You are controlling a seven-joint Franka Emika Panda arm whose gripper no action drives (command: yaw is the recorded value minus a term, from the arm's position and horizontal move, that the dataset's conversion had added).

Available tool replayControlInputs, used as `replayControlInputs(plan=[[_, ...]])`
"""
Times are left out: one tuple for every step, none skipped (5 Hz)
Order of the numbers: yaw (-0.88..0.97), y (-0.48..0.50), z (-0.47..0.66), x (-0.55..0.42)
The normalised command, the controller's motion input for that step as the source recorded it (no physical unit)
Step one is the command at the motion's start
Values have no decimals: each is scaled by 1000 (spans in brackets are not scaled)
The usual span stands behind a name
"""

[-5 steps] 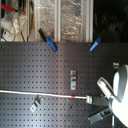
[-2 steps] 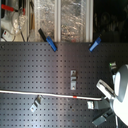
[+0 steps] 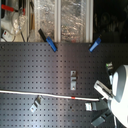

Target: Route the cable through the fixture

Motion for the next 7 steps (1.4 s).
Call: replayControlInputs(plan=[[-377, -14, -2, 162], [-391, 199, -5, 218], [-269, 117, -2, 54], [-186, 171, -2, 64], [-11, -11, -2, 264], [-20, -99, -2, 322], [-37, 40, -81, 178]])
